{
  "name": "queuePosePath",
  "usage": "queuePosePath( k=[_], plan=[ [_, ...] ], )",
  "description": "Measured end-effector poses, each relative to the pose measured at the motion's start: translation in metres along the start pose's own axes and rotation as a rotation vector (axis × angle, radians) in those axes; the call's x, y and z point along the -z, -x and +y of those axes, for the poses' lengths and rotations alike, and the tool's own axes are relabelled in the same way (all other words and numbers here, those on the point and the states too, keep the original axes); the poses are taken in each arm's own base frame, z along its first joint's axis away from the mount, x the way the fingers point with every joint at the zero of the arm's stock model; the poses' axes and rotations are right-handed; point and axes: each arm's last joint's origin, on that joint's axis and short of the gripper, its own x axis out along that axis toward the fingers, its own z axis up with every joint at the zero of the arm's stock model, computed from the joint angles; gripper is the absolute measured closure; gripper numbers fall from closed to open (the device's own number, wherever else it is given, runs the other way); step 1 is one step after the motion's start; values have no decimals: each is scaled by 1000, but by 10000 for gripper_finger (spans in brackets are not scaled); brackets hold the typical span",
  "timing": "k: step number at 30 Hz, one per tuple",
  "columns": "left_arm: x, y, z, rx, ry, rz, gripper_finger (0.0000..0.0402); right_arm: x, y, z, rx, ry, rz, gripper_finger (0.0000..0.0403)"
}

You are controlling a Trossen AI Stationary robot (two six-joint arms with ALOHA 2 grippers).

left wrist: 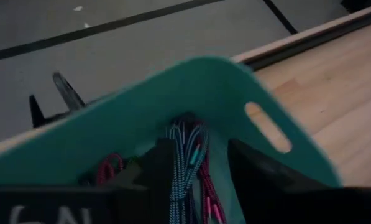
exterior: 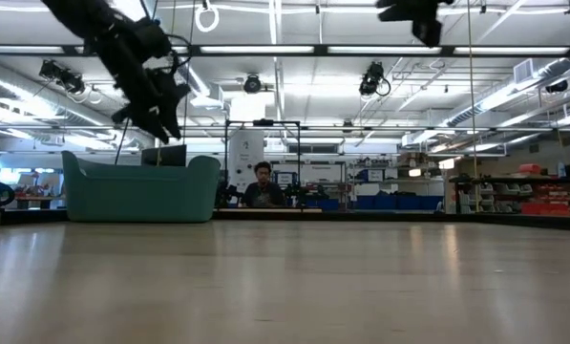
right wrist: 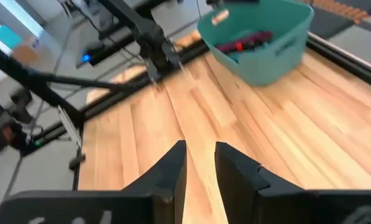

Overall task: Pick and place USB-C Cables
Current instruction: Return to Home Position

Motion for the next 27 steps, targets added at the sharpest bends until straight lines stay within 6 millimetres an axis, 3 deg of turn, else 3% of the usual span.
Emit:
queuePosePath(
  k=[9, 18, 23, 27],
  plan=[
    [-52, 48, -15, 39, -18, -70, 230, 19, 72, -8, 70, 44, 13, 330],
    [-61, 66, -38, 121, -57, -97, 230, 42, 141, -21, 169, 56, -177, 341],
    [-58, 67, -46, 143, -42, -92, 230, 67, 152, -34, 148, 35, -313, 346],
    [-57, 68, -50, 149, -18, -90, 230, 90, 138, -45, 106, 7, -404, 348]
  ],
)
